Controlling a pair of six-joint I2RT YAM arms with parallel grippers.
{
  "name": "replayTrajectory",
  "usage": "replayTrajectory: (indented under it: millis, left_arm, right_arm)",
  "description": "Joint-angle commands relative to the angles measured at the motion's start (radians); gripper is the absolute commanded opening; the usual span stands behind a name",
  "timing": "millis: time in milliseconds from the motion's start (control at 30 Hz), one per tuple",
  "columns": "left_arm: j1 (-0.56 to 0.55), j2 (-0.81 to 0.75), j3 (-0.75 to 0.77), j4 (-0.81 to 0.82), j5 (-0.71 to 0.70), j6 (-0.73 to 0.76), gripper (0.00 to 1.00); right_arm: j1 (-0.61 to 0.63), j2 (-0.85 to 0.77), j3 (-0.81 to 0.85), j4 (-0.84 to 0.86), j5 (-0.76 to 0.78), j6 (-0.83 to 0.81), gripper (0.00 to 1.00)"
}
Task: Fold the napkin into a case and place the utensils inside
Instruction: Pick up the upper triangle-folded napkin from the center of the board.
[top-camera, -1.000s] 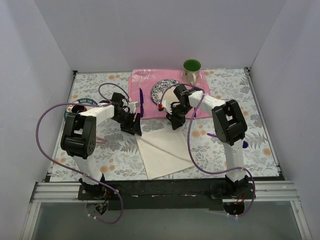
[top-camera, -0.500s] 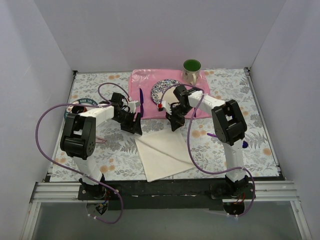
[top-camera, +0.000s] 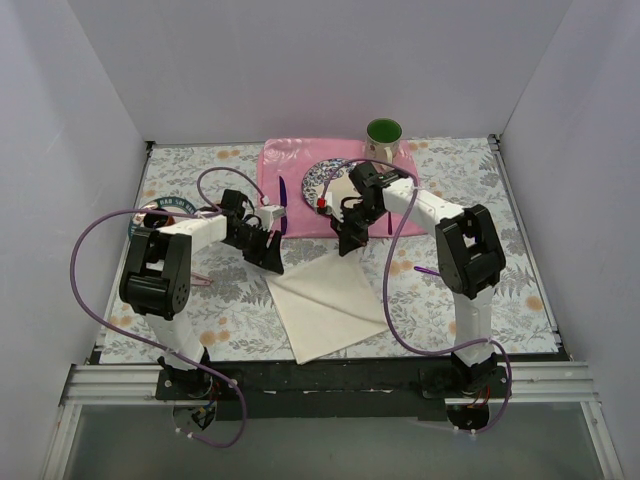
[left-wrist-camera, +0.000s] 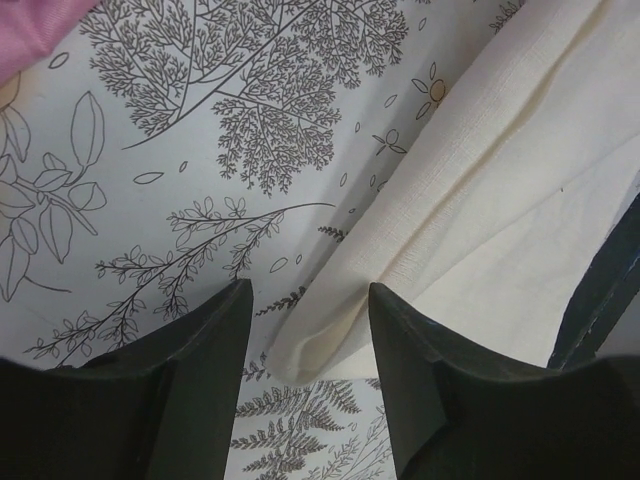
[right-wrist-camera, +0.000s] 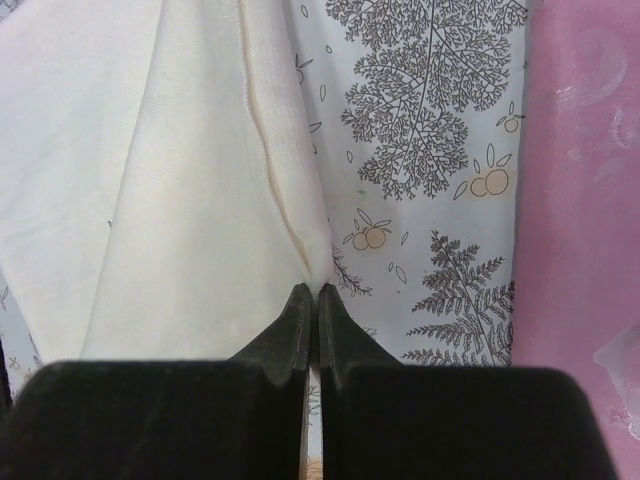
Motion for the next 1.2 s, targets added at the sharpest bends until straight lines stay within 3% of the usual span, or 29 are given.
replayTrajectory:
  millis: [0,300,467,567,767,933,1167]
  left_arm:
    - [0.001,0.024,-0.050,-0.004,0.018,0.068,0.47]
    - [-0.001,0.044,-0.065,-0.037,0.081,0.084,0.40]
    - [0.043,0.056,-0.052,-0.041,0.091,0.052,0.51]
    - [0.100,0.070,-0.004,-0.098,0.191,0.096,0.58]
    - [0.102,0.089,-0.004,-0.205,0.325,0.187,0.63]
    - [0.102,0.099,-0.033,-0.129,0.270,0.131,0.55]
    - [0.102,0.116,-0.022,-0.078,0.251,0.086,0.30]
  right_arm:
    - [0.004,-0.061,-0.001,0.007,-0.054,0.004,0.01]
    - [0.004,-0.085,0.006,0.006,-0.058,0.001,0.01]
    - [0.004,-0.079,-0.002,-0.001,-0.060,-0.002,0.01]
    - [0.003,-0.078,-0.010,-0.001,-0.060,-0.006,0.01]
    - [0.004,-0.065,-0.005,0.000,-0.063,-0.008,0.01]
    - [0.003,-0.073,-0.002,-0.004,-0.069,-0.008,0.01]
    - [0.003,-0.081,0.002,-0.021,-0.077,-0.009,0.01]
